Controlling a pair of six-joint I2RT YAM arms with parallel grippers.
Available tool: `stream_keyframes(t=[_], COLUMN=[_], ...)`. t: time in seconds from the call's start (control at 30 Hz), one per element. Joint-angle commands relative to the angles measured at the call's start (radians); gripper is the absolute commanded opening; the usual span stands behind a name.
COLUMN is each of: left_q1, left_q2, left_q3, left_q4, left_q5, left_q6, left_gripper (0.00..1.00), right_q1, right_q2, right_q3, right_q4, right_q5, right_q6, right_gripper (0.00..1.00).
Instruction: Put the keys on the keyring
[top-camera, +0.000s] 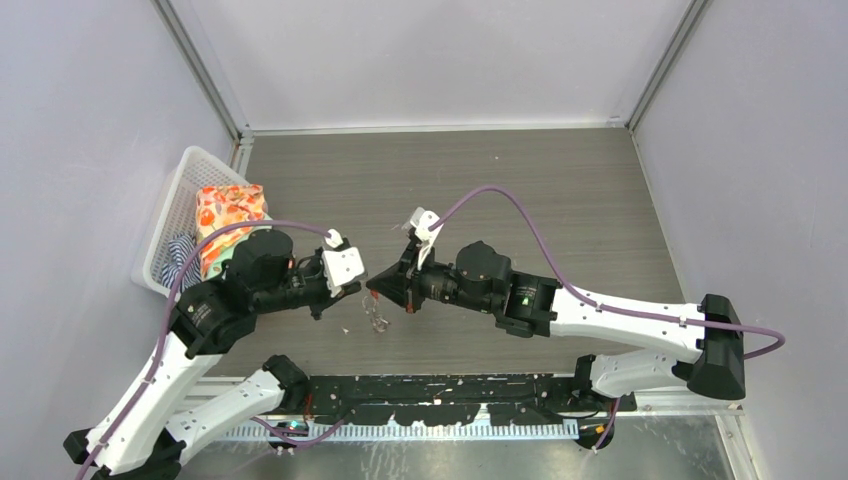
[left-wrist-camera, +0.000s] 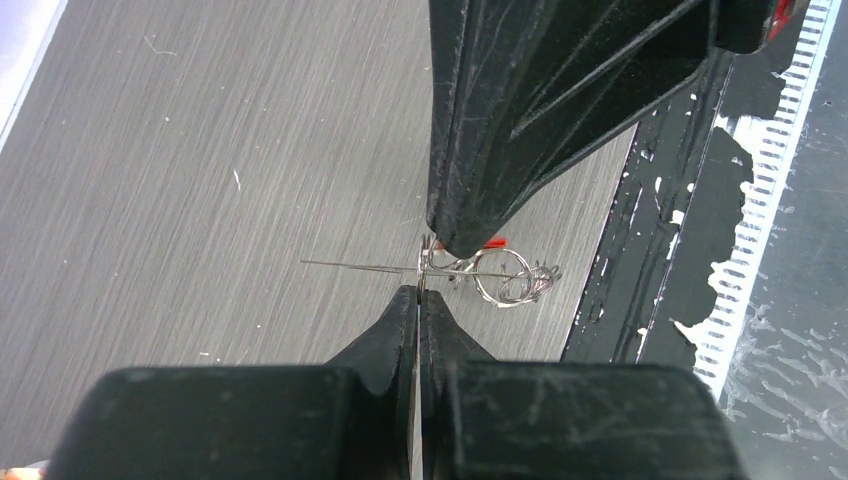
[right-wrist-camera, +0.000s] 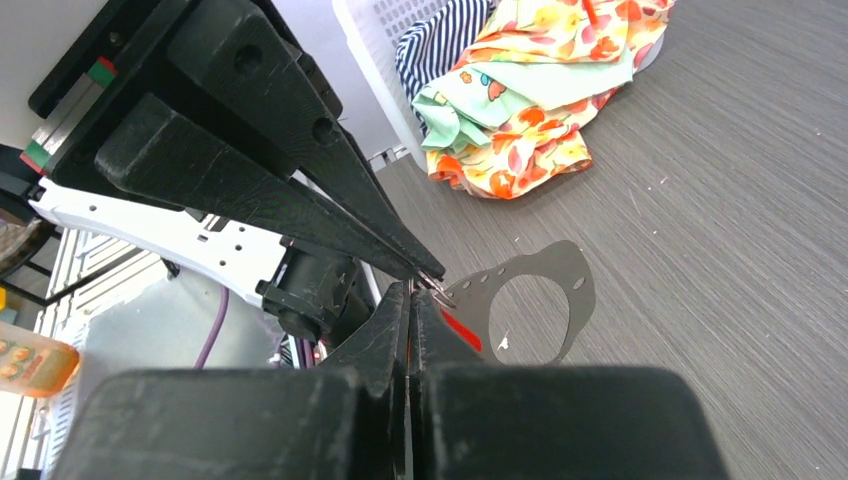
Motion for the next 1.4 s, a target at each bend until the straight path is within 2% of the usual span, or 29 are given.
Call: stream_keyframes(t=[0.0, 0.67, 1.37], left_q1=[0.001, 0.0, 0.001], left_q2=[-0.014, -0.025, -0.04], left_q3=[0.013, 0.016, 0.016], left_q4=[0.07, 0.074, 0.073], left_q5=[0.022, 0.019, 0.016], left_q6=[0.013, 0.015, 0.016], left_gripper=[0.0, 0.0, 0.0], right_q1=[0.006, 0.005, 0.005], right_q2=[-0.001, 0.026, -0.033], right_q3=[0.015, 0.019, -0.049], right_q4=[0.074, 0.083, 0.118], right_q5=[0.04, 0.068, 0.131], right_q6=[0.014, 0.05, 0.097], right_gripper=[0.01, 0.01, 0.01])
